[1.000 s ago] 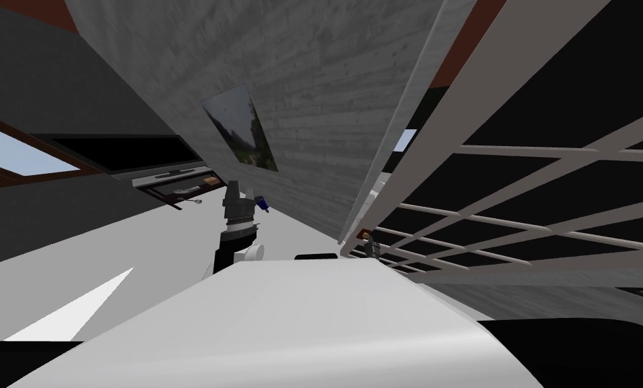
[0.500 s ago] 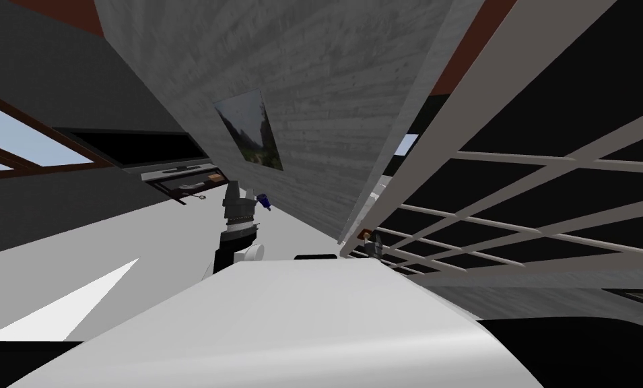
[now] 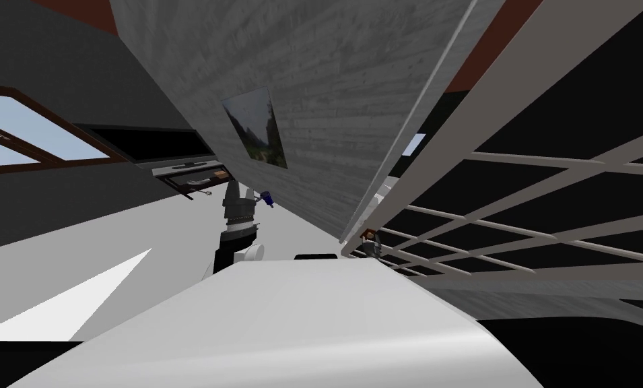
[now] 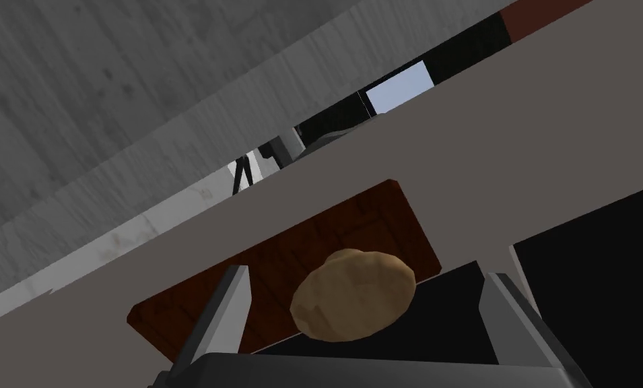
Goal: Pull the door open
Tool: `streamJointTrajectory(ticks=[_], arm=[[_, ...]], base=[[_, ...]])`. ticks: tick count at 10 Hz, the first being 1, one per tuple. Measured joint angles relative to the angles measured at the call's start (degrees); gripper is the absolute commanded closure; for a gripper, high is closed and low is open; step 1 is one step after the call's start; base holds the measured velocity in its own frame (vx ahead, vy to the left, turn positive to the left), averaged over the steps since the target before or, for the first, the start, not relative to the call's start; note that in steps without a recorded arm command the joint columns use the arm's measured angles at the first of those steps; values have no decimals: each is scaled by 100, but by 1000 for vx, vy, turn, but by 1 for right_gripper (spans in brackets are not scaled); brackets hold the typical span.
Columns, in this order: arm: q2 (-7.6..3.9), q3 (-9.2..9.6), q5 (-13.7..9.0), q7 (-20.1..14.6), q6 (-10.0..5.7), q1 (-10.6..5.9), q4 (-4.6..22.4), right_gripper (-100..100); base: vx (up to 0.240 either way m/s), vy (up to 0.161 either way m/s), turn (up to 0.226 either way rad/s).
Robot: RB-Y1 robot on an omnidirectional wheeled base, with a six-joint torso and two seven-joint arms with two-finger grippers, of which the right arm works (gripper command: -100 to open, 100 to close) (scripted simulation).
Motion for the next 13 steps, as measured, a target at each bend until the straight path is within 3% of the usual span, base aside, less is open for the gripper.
streamJointTrajectory(ticks=[13], arm=[[-163,691,-1103,-1877,-87,138,-419,-100]], base=[[-54,-1,43]])
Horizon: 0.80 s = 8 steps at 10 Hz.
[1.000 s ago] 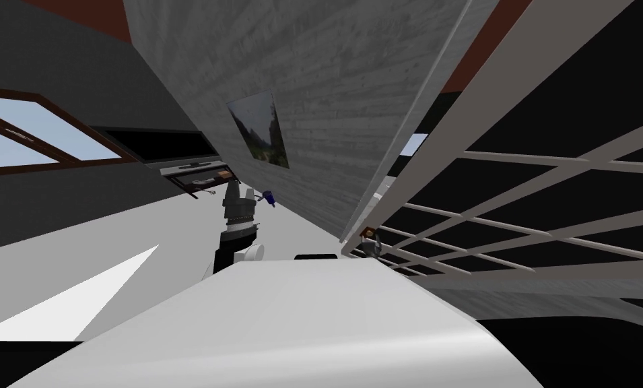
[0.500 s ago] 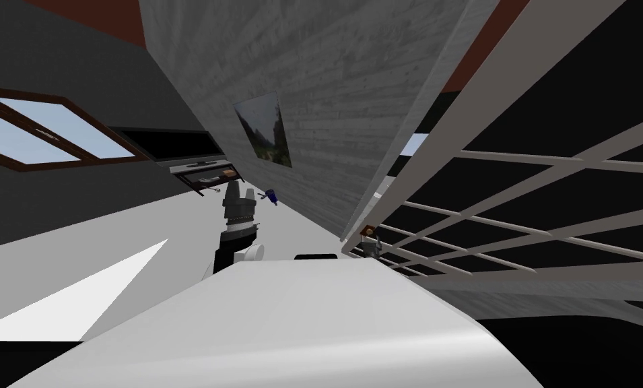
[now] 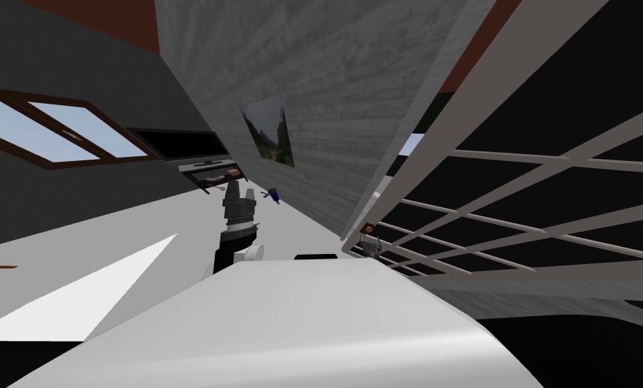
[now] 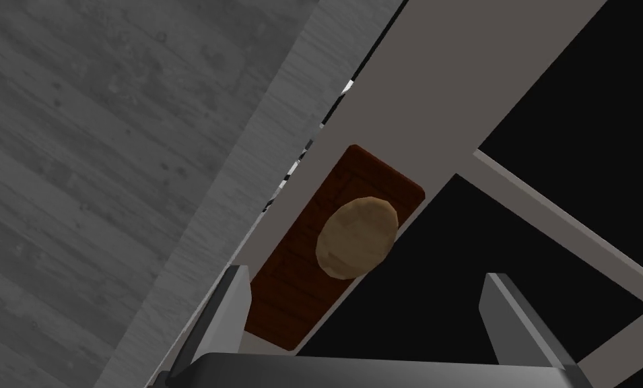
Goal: Pull the door open
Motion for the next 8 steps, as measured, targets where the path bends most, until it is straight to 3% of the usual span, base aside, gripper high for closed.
streamJointTrajectory(ticks=[8], arm=[[-92,406,-641,-1134,-59,72,-225,-100]], base=[[-54,-6,43]])
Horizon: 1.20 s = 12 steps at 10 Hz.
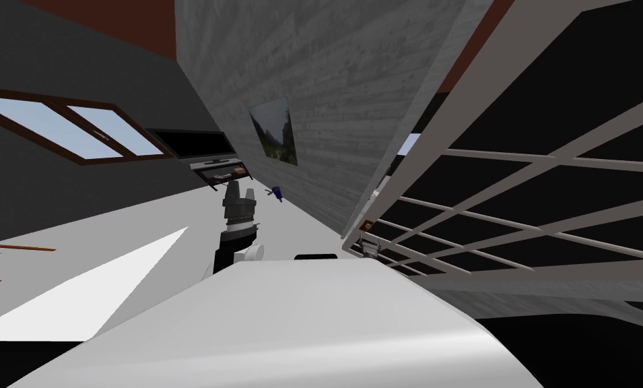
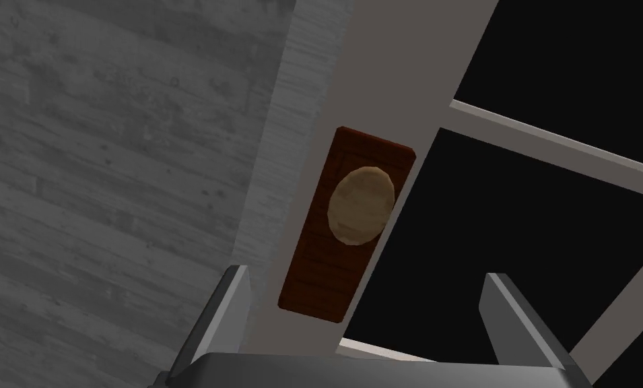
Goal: Pull the door open
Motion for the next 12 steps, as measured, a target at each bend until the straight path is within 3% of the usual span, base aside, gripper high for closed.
streamJointTrajectory(ticks=[7,10,12], arm=[[-70,291,-469,-976,-32,64,-192,-100],[-87,372,-595,-1245,-44,84,-242,-100],[-223,336,-606,-1470,-70,10,-22,-100]], base=[[-46,-7,37],[13,-1,23],[173,11,30]])
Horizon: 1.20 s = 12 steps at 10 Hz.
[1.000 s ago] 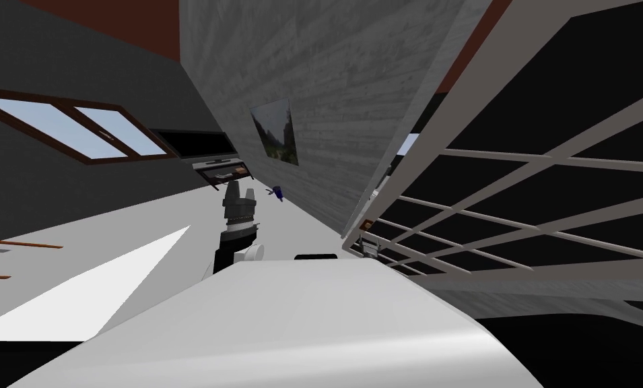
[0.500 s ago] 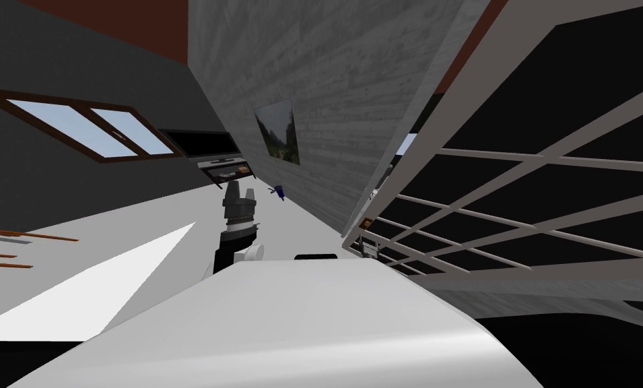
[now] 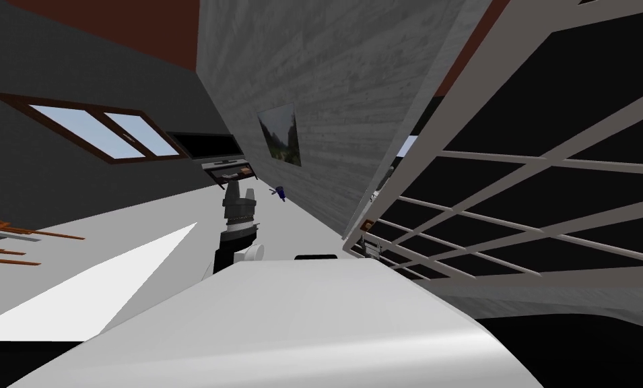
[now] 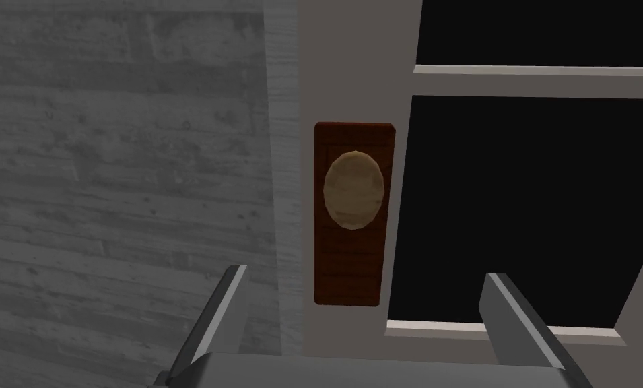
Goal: Pull the door open
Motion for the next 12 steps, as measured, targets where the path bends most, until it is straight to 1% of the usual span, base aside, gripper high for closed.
streamJointTrajectory(ticks=[1,2,3,5,7,8,12], arm=[[-92,-31,-15,-124,1,-20,71,-100],[-161,-54,-25,-249,-2,-84,198,-100],[-274,-94,-48,-375,19,-99,251,-100],[-398,-132,-61,-579,11,-140,399,-100],[-543,-175,-79,-822,-1,-249,641,-100],[-551,-179,-80,-848,-7,-250,652,100],[-548,-179,-80,-817,3,-249,646,100]], base=[[166,13,22],[158,2,41],[153,-2,26],[131,-9,20],[102,-6,12],[-12,1,-3],[-12,-1,3]])
